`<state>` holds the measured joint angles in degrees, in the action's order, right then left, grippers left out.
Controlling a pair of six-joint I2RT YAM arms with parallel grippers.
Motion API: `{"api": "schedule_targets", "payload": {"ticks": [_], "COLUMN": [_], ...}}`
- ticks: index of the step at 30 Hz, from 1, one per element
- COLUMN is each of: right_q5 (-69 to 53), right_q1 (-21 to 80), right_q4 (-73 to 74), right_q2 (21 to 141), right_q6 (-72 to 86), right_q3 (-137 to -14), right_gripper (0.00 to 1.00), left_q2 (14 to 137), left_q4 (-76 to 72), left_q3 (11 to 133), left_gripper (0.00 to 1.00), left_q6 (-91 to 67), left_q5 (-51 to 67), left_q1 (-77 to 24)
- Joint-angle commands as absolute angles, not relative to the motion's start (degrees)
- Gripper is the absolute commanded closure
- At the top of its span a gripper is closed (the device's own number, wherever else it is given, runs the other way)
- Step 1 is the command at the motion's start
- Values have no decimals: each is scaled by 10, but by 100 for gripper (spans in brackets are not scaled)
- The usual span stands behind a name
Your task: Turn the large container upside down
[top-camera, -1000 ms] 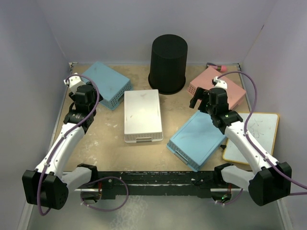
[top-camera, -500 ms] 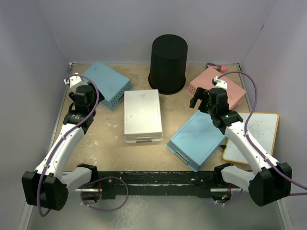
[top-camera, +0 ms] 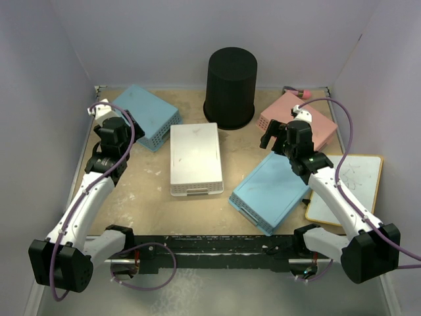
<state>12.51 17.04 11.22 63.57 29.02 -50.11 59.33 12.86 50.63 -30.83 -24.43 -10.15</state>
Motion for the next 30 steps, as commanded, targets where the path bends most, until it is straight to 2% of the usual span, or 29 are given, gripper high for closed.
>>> {"api": "schedule_targets", "payload": {"ticks": [1, 30], "right_q5": [134, 134], "right_q1": [171, 171], "right_q4": [89, 84], "right_q2": [615, 612], "right_q6": [295, 297], "right_q3": [-495, -490], "right_gripper": [0, 0], "left_q2": [578, 572], "left_q4": [99, 87], "left_q3": [506, 498], "left_gripper": [31, 30], "left_q6": [-299, -293], "left_q5": [-236, -211], "left_q1": [-101, -101]}}
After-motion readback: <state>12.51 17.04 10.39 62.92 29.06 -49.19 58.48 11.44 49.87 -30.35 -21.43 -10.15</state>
